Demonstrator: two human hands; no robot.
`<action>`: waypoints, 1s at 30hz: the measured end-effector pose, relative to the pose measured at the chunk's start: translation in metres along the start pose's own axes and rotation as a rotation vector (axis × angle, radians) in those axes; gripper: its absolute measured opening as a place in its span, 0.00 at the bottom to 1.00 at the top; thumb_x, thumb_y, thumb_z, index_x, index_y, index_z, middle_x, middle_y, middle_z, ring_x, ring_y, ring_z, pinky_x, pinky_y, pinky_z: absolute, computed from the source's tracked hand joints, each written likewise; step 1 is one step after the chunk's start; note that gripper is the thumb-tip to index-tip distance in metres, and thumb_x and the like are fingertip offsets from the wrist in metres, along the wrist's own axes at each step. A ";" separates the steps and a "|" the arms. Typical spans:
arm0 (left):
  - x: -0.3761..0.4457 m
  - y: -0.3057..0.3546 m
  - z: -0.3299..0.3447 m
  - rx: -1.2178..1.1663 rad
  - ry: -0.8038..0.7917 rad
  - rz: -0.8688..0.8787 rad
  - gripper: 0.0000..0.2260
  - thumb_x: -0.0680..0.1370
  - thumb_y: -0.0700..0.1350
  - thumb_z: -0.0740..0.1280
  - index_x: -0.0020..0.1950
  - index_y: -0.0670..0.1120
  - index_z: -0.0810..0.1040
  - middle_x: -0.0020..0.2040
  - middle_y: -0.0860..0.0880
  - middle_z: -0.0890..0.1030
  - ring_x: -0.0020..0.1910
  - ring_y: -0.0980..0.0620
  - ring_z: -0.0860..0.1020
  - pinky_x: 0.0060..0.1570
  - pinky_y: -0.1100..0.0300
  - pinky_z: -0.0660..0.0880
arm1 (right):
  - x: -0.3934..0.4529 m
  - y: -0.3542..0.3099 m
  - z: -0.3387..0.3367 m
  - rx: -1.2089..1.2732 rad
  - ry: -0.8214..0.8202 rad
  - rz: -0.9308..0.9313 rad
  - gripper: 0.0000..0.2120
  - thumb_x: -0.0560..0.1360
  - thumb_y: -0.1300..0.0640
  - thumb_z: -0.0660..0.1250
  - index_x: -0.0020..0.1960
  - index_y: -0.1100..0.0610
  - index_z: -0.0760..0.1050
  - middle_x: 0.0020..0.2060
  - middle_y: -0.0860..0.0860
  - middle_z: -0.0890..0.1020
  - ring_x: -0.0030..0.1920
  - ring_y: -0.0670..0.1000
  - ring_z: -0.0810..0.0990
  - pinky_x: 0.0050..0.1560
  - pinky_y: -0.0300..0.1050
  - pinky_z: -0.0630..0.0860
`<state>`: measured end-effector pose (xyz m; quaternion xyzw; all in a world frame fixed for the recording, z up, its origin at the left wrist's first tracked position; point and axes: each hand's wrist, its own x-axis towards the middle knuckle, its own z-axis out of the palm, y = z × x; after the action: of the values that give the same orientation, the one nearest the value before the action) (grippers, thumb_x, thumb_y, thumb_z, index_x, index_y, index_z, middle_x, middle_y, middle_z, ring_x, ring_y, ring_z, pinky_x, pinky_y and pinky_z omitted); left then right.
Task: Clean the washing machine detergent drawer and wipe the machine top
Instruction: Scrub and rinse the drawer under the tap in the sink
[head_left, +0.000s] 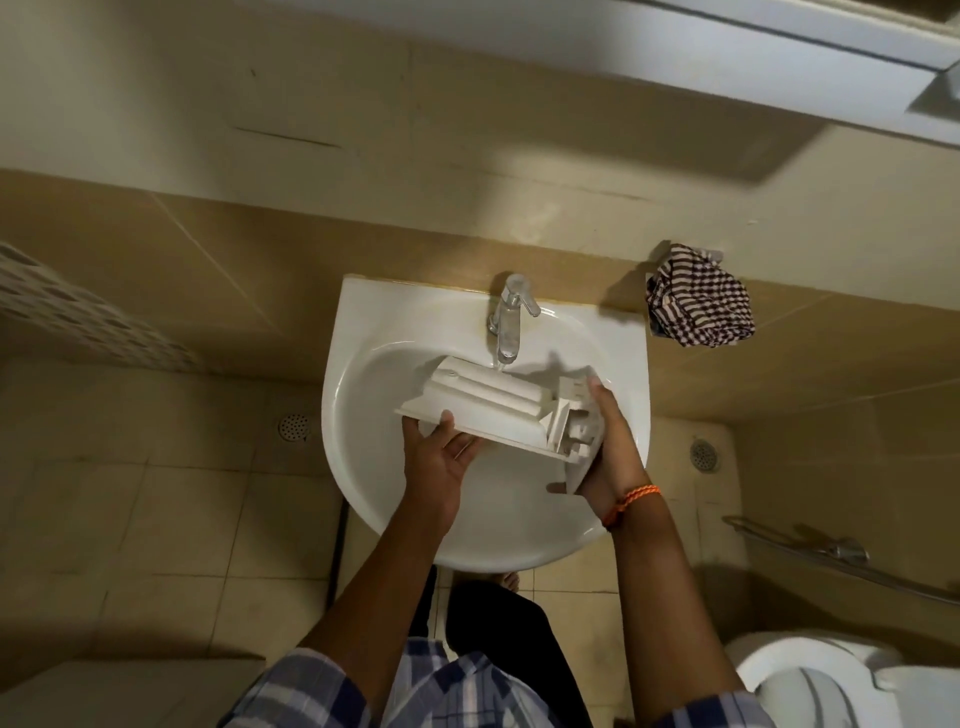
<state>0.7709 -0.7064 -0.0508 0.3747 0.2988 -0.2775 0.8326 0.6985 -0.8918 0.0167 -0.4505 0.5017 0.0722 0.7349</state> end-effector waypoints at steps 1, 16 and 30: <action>0.001 0.000 -0.004 -0.013 -0.008 -0.001 0.23 0.86 0.36 0.66 0.79 0.54 0.71 0.70 0.43 0.82 0.60 0.40 0.85 0.55 0.44 0.86 | -0.001 0.000 -0.006 0.051 -0.101 0.017 0.35 0.74 0.22 0.63 0.70 0.44 0.80 0.61 0.52 0.85 0.58 0.57 0.84 0.63 0.70 0.74; 0.022 0.029 -0.027 0.450 0.311 0.194 0.16 0.84 0.43 0.68 0.72 0.46 0.79 0.65 0.46 0.82 0.67 0.43 0.79 0.69 0.47 0.77 | 0.031 0.030 -0.018 0.072 0.059 -0.300 0.18 0.73 0.62 0.72 0.63 0.59 0.83 0.62 0.68 0.82 0.64 0.74 0.79 0.67 0.73 0.76; 0.049 0.044 0.016 1.356 -0.074 0.354 0.28 0.85 0.67 0.59 0.84 0.63 0.61 0.79 0.49 0.74 0.76 0.45 0.74 0.75 0.43 0.69 | 0.034 0.056 -0.029 0.123 0.197 -0.368 0.19 0.68 0.57 0.75 0.59 0.57 0.84 0.52 0.56 0.84 0.57 0.64 0.80 0.65 0.69 0.75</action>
<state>0.8389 -0.7054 -0.0568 0.8447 -0.0344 -0.2756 0.4576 0.6643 -0.8923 -0.0462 -0.4936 0.4840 -0.1385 0.7092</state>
